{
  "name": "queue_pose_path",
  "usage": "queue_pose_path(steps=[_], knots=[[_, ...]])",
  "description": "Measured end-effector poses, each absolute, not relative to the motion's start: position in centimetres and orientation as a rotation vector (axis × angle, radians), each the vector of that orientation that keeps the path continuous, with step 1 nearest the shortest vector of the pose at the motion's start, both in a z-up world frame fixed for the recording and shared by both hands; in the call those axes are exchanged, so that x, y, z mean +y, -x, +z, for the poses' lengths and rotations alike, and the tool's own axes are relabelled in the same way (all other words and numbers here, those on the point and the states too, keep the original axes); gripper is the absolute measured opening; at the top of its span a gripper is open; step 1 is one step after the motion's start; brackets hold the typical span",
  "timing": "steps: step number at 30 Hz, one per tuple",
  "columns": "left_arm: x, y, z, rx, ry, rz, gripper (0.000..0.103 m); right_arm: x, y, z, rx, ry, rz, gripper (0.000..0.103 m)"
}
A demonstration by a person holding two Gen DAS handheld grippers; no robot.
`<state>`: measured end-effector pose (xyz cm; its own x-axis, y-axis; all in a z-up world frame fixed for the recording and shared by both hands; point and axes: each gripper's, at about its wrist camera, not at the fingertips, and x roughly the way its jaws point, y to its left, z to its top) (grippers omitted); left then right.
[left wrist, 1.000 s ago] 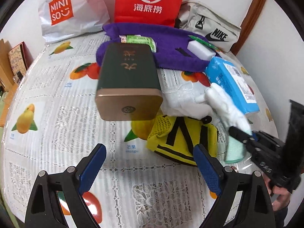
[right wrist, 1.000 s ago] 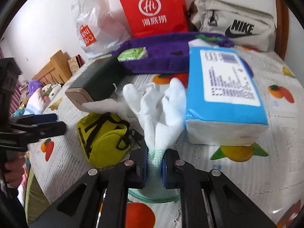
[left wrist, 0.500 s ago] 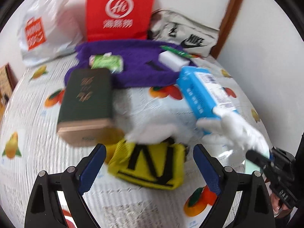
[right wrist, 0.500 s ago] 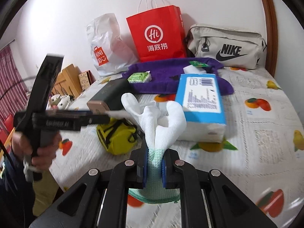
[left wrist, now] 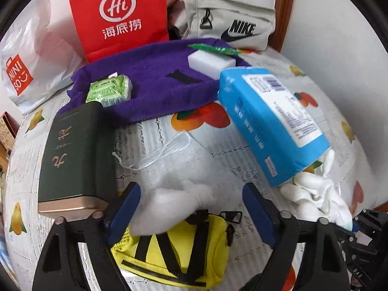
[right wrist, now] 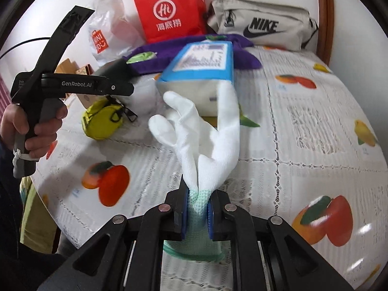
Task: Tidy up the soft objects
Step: 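Grasp the white cloth with the left tool while the right tool holds the glove, then carry the white cloth and glove in both tools over the purple towel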
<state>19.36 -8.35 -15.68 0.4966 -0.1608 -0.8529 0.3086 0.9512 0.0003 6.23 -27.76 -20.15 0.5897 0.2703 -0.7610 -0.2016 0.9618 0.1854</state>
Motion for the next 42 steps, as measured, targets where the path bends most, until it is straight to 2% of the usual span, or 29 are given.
queue_pose_path(steps=[3,5,8,9,10,12,15,17,19,25,33,42], knots=[[-8.5,-19.9,-16.3,1.038,-0.168,-0.27,0.069,-28.4,-6.8,-20.4,0.9,-0.112,0.278,0.018],[-8.4,-20.2,-16.8,1.057,-0.159,-0.271,0.062,-28.6,-7.2,-20.3,0.894,-0.126,0.272,0.034],[-8.4,-20.5,-17.3,1.071,-0.164,-0.269,0.044,-28.6,-7.9,-20.4,0.871,-0.147,0.267,0.055],[-8.3,-20.5,-17.3,1.069,-0.155,-0.271,0.033,-28.4,-8.1,-20.4,0.865,-0.147,0.265,0.056],[-8.1,-20.6,-17.3,1.071,-0.13,-0.289,0.028,-28.2,-8.3,-20.4,0.858,-0.143,0.256,0.056],[-7.9,-20.7,-17.1,1.066,-0.095,-0.312,0.027,-27.8,-8.8,-20.4,0.85,-0.138,0.238,0.056],[-7.6,-20.3,-16.2,1.038,-0.071,-0.32,0.026,-27.6,-9.3,-20.4,0.84,-0.148,0.217,0.049],[-7.1,-19.8,-15.2,1.014,-0.035,-0.34,0.025,-27.6,-9.4,-20.4,0.843,-0.143,0.192,0.024],[-6.7,-19.6,-14.4,0.992,-0.007,-0.353,0.025,-27.7,-9.4,-20.4,0.85,-0.15,0.189,0.019],[-5.4,-17.8,-12.2,0.94,0.005,-0.349,0.025,-27.4,-8.6,-20.4,0.856,-0.147,0.195,0.014],[-1.8,-15.0,-13.1,0.966,0.033,-0.272,0.025,-26.4,-7.3,-20.0,0.852,-0.143,0.221,0.012],[2.9,-12.5,-13.0,0.955,0.118,-0.184,0.025,-25.9,-5.9,-16.1,0.771,-0.152,0.275,0.011]])
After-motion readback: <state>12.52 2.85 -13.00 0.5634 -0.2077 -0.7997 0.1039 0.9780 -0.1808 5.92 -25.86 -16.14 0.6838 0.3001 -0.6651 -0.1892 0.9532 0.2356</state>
